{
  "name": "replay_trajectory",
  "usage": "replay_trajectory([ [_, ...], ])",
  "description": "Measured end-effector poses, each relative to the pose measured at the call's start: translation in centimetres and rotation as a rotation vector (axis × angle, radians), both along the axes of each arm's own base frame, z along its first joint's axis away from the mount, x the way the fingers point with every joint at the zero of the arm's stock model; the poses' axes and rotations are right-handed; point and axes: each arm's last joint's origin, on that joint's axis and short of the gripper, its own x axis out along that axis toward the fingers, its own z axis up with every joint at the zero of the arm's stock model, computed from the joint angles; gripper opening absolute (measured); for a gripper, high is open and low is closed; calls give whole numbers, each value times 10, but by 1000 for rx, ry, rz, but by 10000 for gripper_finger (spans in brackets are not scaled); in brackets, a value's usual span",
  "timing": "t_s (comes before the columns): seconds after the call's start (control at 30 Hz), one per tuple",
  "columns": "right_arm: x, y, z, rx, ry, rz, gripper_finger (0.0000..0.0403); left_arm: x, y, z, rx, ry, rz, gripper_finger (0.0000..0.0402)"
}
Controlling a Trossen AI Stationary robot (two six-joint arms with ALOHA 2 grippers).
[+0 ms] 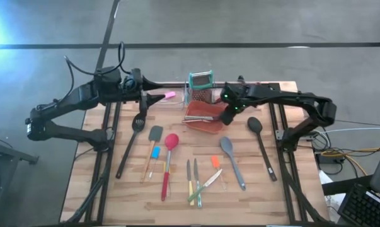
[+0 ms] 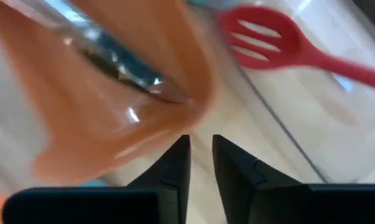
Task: Pick & Place Kitchen Items
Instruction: Adjust the orange bin
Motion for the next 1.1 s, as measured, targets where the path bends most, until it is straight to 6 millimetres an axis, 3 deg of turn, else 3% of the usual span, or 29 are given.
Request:
replay_trajectory([
  [0.17,-15,-5,-27,6,2,-55,15,0,0,1,6,-8,9,233],
  [0.37,-12,-10,-43,6,13,-40,8,1,0,1,6,-6,9,233],
  [1.1,40,-36,-37,-26,-26,71,8,0,0,0,1,-5,11,233],
])
